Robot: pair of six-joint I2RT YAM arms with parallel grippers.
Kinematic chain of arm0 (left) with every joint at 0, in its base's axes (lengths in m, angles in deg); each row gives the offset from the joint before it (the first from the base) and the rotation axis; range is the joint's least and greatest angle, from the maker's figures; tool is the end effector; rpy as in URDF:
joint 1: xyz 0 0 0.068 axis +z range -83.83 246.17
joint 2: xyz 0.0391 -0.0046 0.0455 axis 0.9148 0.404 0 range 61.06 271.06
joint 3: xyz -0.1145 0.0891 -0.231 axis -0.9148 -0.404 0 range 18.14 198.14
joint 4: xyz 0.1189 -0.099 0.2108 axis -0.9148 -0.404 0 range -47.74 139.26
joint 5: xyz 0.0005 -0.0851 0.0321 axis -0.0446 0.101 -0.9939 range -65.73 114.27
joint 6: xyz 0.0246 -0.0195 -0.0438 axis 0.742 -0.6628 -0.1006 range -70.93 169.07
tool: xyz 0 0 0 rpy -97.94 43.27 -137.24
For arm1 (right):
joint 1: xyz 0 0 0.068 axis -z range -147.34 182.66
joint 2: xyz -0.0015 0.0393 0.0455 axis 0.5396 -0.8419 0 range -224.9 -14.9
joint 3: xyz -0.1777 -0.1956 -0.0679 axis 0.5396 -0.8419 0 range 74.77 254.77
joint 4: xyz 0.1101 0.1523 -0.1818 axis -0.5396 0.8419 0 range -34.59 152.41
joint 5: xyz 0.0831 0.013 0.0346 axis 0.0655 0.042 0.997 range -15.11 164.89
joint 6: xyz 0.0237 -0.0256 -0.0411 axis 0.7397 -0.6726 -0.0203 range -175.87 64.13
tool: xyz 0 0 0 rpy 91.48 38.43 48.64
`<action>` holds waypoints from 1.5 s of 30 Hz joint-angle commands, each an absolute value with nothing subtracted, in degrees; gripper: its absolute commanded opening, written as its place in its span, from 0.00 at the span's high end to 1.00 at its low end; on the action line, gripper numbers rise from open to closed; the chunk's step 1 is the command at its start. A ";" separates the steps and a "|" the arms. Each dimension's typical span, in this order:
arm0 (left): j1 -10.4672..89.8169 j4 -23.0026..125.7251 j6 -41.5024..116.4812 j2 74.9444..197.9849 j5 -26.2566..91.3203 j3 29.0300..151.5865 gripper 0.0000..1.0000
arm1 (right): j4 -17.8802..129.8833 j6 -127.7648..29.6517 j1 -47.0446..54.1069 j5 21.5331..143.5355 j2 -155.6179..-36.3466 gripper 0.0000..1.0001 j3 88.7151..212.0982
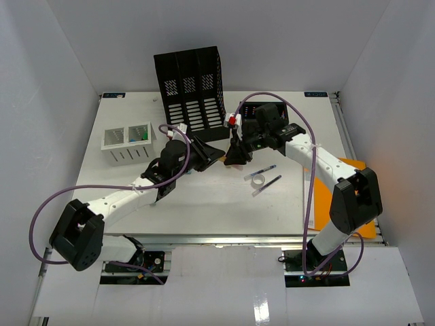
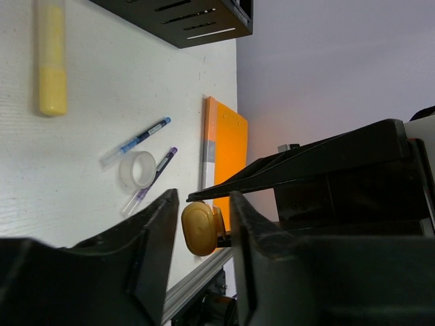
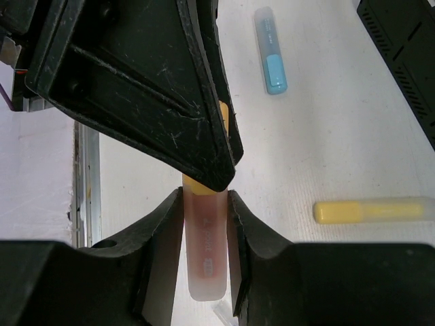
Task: Organize the desk
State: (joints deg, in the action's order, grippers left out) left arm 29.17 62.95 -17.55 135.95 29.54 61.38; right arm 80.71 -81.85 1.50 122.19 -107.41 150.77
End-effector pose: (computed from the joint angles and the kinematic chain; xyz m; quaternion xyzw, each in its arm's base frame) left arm 0.2340 -0.1804 0.2571 -0.1803 0.7880 -0.4848 0.3340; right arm 0.2916 0.2069 0.2997 -0.5437 0.6561 0.3827 0.3570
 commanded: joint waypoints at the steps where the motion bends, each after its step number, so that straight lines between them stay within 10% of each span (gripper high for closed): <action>1: 28.82 62.81 -17.70 135.65 28.85 63.15 0.62 | 79.23 -82.32 1.11 123.84 -105.37 0.82 150.24; 12: 28.82 54.99 -11.43 131.28 23.34 63.90 0.89 | 81.70 -87.58 1.00 123.37 -102.25 0.11 148.85; 24: 49.52 29.68 11.43 118.25 15.32 71.73 0.89 | 81.80 -94.10 9.97 130.30 -92.10 0.10 136.67; 45: 75.80 31.66 29.71 140.53 4.67 92.43 0.88 | 81.97 -98.76 17.01 136.42 -88.51 0.10 130.82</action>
State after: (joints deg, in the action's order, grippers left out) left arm 75.11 29.99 26.14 140.71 6.96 89.56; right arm 82.37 -97.24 17.11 135.27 -90.39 131.07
